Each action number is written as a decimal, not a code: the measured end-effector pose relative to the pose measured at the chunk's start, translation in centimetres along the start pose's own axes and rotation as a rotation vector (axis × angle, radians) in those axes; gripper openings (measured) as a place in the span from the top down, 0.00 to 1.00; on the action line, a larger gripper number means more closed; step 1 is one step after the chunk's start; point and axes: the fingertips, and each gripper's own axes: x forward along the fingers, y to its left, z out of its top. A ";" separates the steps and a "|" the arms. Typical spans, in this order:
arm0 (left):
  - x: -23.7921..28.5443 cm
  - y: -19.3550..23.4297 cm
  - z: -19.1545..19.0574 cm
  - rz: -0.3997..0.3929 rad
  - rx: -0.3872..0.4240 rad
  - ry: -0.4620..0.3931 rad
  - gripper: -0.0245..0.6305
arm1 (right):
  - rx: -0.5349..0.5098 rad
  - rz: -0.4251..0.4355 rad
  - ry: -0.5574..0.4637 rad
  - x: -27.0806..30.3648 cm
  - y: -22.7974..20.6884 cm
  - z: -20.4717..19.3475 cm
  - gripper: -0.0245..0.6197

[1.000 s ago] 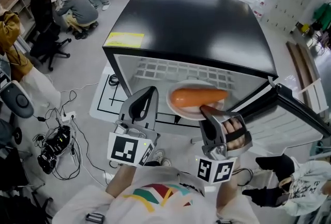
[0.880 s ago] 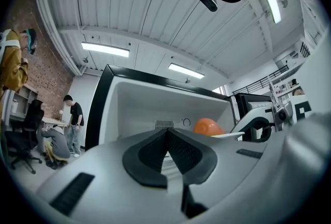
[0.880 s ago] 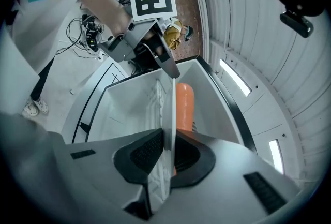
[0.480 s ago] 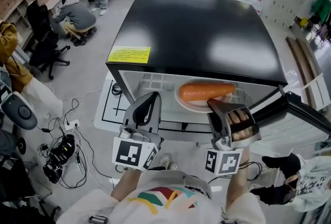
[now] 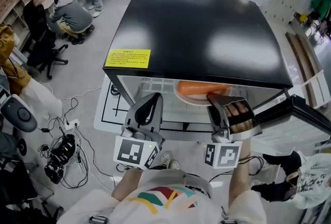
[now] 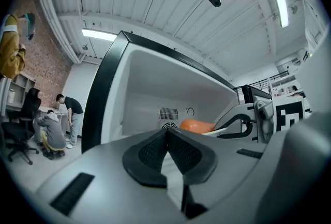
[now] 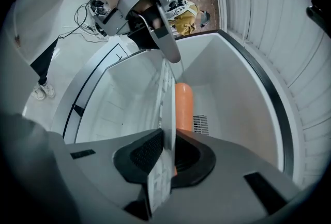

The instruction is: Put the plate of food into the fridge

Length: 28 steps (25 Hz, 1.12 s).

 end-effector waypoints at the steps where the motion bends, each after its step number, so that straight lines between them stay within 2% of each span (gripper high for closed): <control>1: 0.1 0.0 -0.1 0.001 -0.004 0.000 0.96 | 0.001 0.004 0.002 0.2 -0.1 0.0 0.90; 8: 0.5 -0.4 -0.2 -0.019 -0.005 0.006 0.96 | 0.062 0.020 -0.037 0.9 -1.3 0.2 0.87; 13: 0.7 -0.7 -0.1 -0.030 -0.005 0.006 0.96 | 0.064 0.088 -0.076 1.7 -0.9 0.9 0.81; 18: 1.0 -0.7 -0.2 -0.037 -0.009 0.012 0.96 | 0.133 0.165 -0.137 2.4 -1.3 2.1 0.79; 19: 1.0 -0.7 -0.2 -0.038 -0.011 0.013 0.96 | 0.157 0.183 -0.161 2.5 -1.5 2.4 0.76; 21: 1.2 -0.7 -0.3 -0.040 -0.013 0.015 0.96 | 0.189 0.215 -0.196 2.5 -1.8 3.0 0.64; 28: 1.5 -1.1 -0.7 -0.041 -0.013 0.017 0.96 | 0.215 0.222 -0.217 2.5 -1.9 2.9 0.58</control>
